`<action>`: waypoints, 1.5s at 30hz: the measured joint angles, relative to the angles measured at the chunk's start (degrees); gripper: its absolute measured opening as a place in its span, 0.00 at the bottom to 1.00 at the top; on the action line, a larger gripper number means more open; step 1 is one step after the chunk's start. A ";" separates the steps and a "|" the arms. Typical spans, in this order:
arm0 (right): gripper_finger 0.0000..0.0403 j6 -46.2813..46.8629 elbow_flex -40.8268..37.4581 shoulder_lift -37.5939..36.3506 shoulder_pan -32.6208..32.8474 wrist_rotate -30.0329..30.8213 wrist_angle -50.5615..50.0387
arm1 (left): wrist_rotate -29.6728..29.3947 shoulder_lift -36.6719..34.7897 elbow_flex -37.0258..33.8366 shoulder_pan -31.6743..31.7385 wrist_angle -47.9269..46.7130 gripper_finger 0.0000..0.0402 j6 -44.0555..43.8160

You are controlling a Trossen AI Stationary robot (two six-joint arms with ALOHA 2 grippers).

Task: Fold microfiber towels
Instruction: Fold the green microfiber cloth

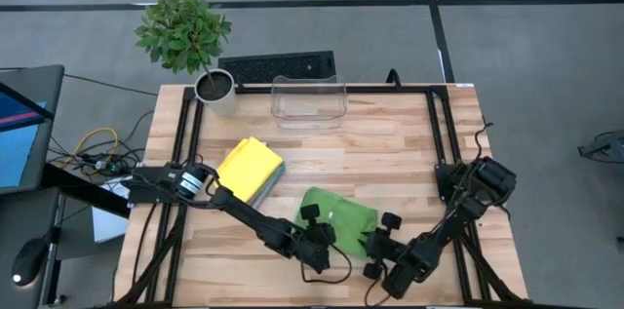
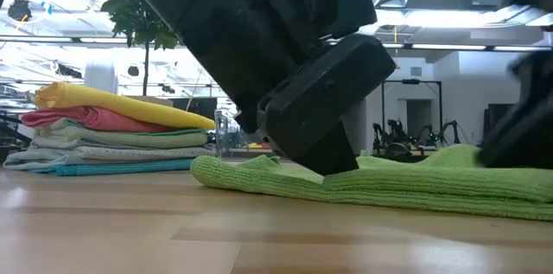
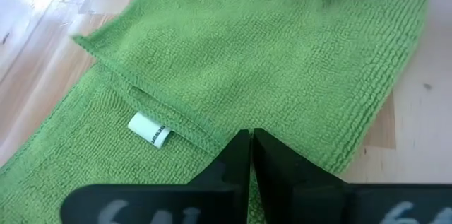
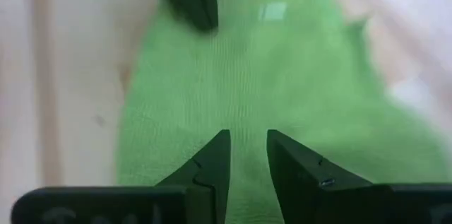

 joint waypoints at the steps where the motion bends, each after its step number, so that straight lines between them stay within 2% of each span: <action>1: 0.30 0.04 0.00 -0.74 0.62 2.84 -0.50 | -0.11 0.00 0.00 -0.01 -0.17 0.03 -0.09; 4: 0.29 2.39 0.04 -2.96 1.84 10.85 -4.48 | -0.15 0.00 0.00 -0.04 -0.12 0.03 -0.18; 7: 0.27 6.56 0.04 -3.27 1.56 13.33 -9.18 | -0.54 0.00 0.00 -0.03 -0.07 0.03 -0.87; 11: 0.25 9.81 -1.93 -2.94 -0.66 12.31 -9.03 | -0.57 0.00 0.00 -0.03 -0.07 0.03 -0.99; 15: 0.24 11.46 -6.61 -2.94 -2.05 4.96 -5.61 | -0.75 0.00 0.00 -0.03 -0.63 0.03 -1.01; 19: 0.24 17.22 -9.41 -2.89 -0.83 1.30 -6.42 | -0.79 0.00 0.00 -0.03 -0.72 0.03 -1.08; 22: 0.24 20.20 -8.71 -3.56 0.48 2.84 -10.18 | -0.77 0.00 0.00 -0.03 -0.73 0.03 -1.12; 26: 0.24 18.50 -5.17 -6.09 2.49 10.47 -11.74 | -0.79 0.00 0.00 0.01 -0.57 0.03 -1.49; 29: 0.24 13.95 -3.36 -6.54 3.61 14.37 -6.56 | -0.82 0.00 0.00 0.01 0.14 0.03 -1.64; 32: 0.24 5.18 -3.30 -4.80 4.16 13.76 5.17 | -0.95 0.00 0.00 0.01 0.30 0.03 -1.66; 35: 0.24 1.43 -3.34 -0.83 4.93 13.24 13.83 | -1.01 0.00 0.00 -0.01 0.54 0.03 -1.67; 40: 0.24 8.77 -3.34 5.37 6.45 7.79 16.52 | -0.94 0.00 0.00 0.01 0.28 0.03 -1.67; 45: 0.24 13.84 -3.17 8.07 8.51 11.04 15.99 | -0.93 0.00 0.00 -0.01 0.34 0.03 -1.67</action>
